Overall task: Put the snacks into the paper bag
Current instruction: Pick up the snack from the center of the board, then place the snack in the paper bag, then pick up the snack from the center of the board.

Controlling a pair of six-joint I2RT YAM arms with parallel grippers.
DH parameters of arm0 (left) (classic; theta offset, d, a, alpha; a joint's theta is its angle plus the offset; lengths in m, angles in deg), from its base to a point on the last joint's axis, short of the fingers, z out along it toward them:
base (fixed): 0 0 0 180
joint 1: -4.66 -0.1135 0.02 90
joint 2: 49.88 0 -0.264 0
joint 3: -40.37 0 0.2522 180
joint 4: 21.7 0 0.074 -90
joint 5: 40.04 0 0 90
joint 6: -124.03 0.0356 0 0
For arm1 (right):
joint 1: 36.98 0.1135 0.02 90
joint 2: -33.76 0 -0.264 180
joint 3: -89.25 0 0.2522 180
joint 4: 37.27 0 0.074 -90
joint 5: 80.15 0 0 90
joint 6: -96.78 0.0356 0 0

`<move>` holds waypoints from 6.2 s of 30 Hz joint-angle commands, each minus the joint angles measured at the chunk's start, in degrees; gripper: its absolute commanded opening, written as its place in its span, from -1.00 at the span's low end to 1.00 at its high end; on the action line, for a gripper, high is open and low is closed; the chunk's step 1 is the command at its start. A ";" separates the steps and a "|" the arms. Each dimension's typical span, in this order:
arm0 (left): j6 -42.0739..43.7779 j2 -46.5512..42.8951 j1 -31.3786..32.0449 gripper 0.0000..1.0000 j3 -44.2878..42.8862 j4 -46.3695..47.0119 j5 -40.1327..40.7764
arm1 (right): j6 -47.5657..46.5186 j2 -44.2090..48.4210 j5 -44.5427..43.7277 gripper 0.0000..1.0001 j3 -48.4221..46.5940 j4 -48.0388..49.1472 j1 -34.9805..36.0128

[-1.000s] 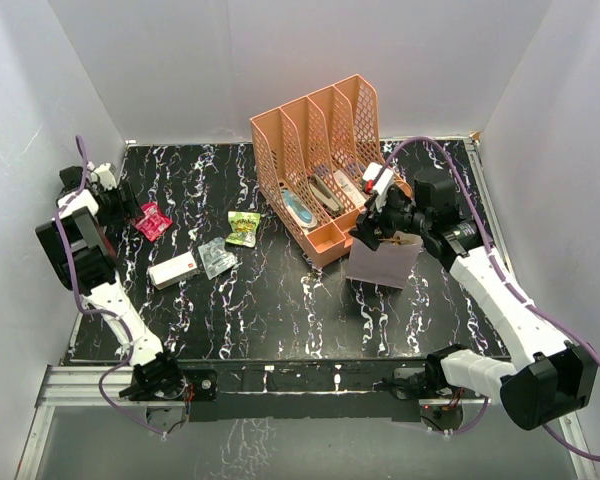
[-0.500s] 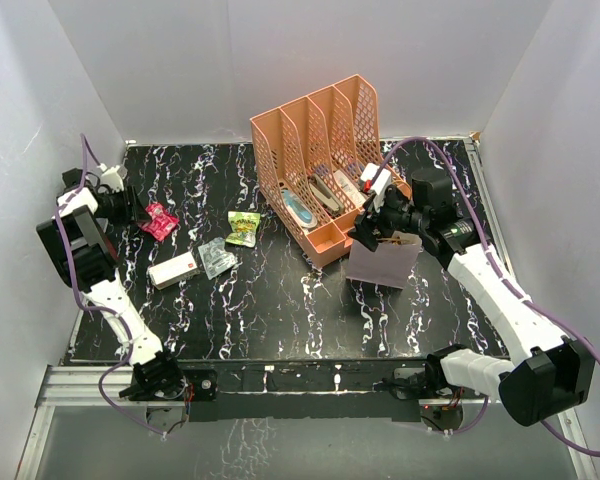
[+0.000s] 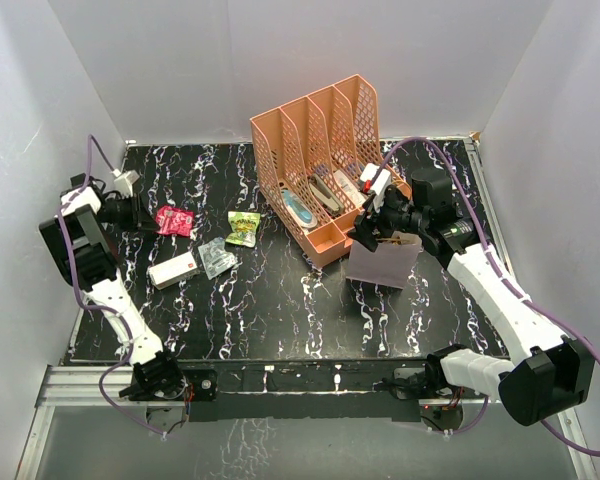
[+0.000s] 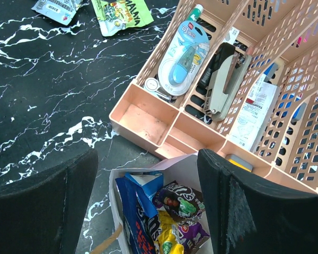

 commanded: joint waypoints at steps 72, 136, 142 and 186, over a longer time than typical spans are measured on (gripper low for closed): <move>0.86 -42.22 59.27 -1.00 2.72 -1.12 -2.25 | 13.51 -15.60 36.37 -0.47 -11.69 10.66 1.62; 0.84 -47.95 47.20 0.48 9.22 1.10 2.68 | -30.42 -6.65 0.52 -0.84 -12.87 -23.58 -13.17; 0.92 -47.94 47.00 0.48 9.46 1.18 2.41 | -31.22 -9.11 0.96 -0.83 -12.37 -24.07 -13.14; -2.93 -45.39 46.36 0.74 16.65 5.27 24.34 | -16.62 -5.72 2.84 0.52 -22.36 -21.67 -11.40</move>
